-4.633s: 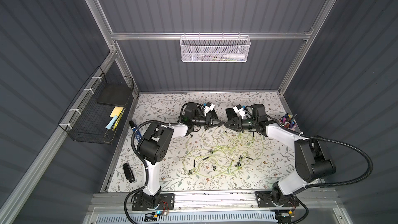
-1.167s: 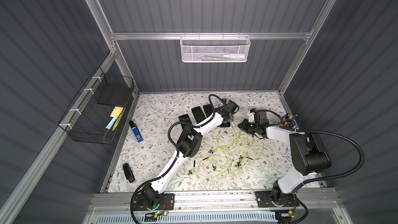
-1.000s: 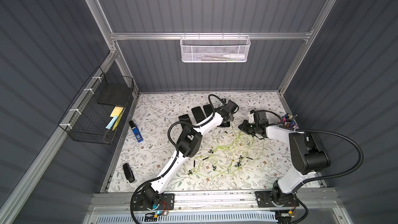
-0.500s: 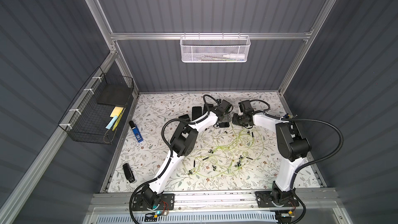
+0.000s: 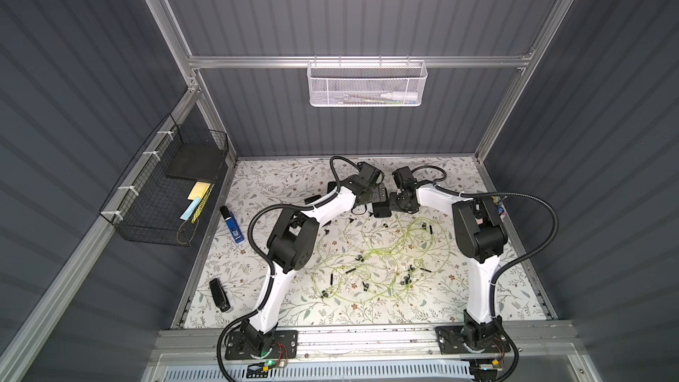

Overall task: Plug wired earphones into phones
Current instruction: Adjust the wired earphone.

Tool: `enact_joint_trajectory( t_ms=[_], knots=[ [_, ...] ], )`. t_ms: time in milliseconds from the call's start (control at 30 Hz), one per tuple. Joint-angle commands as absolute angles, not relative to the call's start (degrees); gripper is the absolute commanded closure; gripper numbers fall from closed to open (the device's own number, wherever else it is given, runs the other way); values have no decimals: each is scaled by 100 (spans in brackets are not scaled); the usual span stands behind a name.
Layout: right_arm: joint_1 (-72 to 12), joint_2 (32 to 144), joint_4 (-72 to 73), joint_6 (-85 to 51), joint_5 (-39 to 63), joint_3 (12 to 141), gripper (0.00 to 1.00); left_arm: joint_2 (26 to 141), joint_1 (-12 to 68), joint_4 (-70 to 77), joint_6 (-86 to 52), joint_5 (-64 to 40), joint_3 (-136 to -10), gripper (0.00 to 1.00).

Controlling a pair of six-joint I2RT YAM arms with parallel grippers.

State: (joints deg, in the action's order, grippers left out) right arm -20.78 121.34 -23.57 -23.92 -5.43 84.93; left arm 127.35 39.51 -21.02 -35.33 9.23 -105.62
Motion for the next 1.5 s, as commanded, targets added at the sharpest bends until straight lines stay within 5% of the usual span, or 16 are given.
enact_joint_trajectory(
  t_ms=[0,367,667,1067,1467],
  knots=[
    [-2109,11970,-2811,-2182,-697,8291,100,12466,3871,-1808,-3780,332,-10343,1],
    [-2082,9635,-2179,-1240,498,6694,100,12296,3654,915,-5354,-2833,-8812,18],
    [-2092,9082,-2566,-1313,780,6526,100,12197,3725,1661,-5801,-3317,-8417,46],
    [-2096,9186,-2322,-1472,1013,6425,100,12181,3806,2178,-6198,-3532,-8230,58],
    [-2090,9264,-2199,-1596,954,6390,100,12234,3841,2234,-6310,-3692,-8253,82]
  ],
)
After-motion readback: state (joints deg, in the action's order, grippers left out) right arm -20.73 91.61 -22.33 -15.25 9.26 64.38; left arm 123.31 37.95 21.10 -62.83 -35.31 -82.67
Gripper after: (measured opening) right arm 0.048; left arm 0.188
